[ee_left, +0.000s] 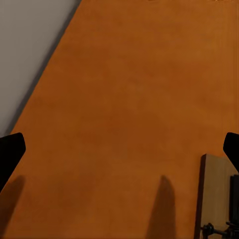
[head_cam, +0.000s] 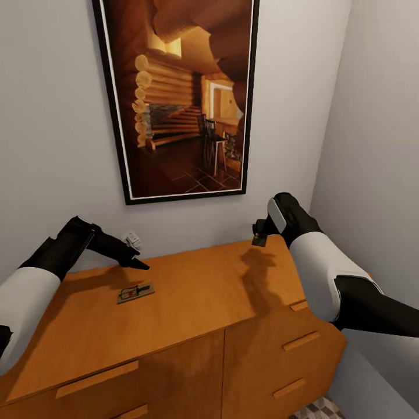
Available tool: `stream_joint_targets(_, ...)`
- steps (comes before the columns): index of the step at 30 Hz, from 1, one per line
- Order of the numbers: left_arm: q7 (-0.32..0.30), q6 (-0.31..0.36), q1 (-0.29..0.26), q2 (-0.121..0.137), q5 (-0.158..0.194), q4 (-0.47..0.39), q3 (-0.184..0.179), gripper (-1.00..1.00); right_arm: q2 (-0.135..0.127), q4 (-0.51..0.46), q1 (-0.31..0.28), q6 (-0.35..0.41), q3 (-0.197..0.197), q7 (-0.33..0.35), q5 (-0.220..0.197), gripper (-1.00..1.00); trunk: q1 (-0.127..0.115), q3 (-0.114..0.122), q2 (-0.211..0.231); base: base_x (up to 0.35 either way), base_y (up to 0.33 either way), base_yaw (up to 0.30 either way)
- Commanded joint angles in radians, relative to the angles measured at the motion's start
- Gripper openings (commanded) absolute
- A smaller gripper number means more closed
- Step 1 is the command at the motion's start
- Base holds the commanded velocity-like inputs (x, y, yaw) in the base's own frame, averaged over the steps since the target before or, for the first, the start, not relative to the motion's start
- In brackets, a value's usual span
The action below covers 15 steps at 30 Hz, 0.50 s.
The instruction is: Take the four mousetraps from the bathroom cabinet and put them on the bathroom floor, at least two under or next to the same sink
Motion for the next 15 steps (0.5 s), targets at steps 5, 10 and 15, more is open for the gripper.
stream_joint_targets(5,-0.004,0.010,-0.001,-0.001,-0.004,-0.001,-0.003,1.00,0.000,-0.001,-0.001,0.002,-0.006,-0.006,-0.005,-1.00,0.000,-0.001,-0.001,0.000,0.000,-0.005)
stream_joint_targets(10,-0.005,0.010,-0.001,-0.001,-0.004,-0.002,-0.002,1.00,0.000,-0.001,-0.001,0.002,-0.006,-0.006,-0.005,-1.00,0.000,-0.001,-0.001,0.000,0.000,-0.001)
stream_joint_targets(15,-0.005,0.015,-0.001,-0.002,-0.006,-0.015,-0.002,1.00,0.001,-0.001,-0.001,0.002,-0.006,-0.006,-0.005,-1.00,0.000,-0.001,-0.001,0.000,0.000,0.000)
